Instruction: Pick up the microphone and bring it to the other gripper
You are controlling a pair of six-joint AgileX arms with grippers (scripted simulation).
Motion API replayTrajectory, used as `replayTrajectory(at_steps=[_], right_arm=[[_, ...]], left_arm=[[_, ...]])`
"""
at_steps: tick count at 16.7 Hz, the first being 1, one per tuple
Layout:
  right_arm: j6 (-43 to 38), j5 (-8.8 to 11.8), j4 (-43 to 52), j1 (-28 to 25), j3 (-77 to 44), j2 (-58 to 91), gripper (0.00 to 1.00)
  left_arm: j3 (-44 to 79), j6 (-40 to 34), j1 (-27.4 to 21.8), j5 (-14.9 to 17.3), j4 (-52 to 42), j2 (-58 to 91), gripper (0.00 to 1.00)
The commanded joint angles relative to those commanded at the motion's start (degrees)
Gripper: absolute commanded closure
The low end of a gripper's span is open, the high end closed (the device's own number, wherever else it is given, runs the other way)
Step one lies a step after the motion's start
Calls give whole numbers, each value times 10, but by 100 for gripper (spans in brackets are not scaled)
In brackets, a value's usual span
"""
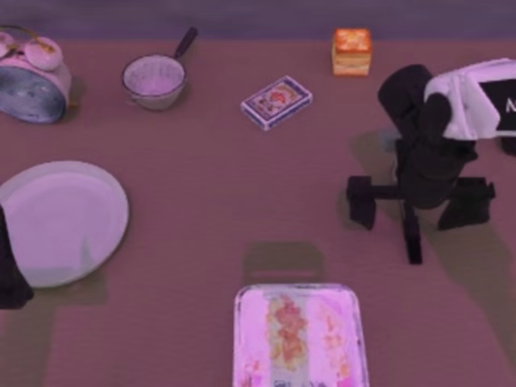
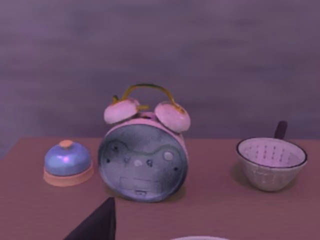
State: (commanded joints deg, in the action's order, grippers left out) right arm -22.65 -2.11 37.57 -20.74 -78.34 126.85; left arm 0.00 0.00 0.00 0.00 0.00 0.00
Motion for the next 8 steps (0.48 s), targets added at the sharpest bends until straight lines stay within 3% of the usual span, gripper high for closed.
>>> replayTrajectory(at_steps=[7, 8], right_arm=[[0, 0, 0, 0, 0, 0, 98], [0, 0, 0, 0, 0, 0, 100]], left_arm=[[0, 0, 0, 0, 0, 0, 0], [0, 0, 0, 0, 0, 0, 0]])
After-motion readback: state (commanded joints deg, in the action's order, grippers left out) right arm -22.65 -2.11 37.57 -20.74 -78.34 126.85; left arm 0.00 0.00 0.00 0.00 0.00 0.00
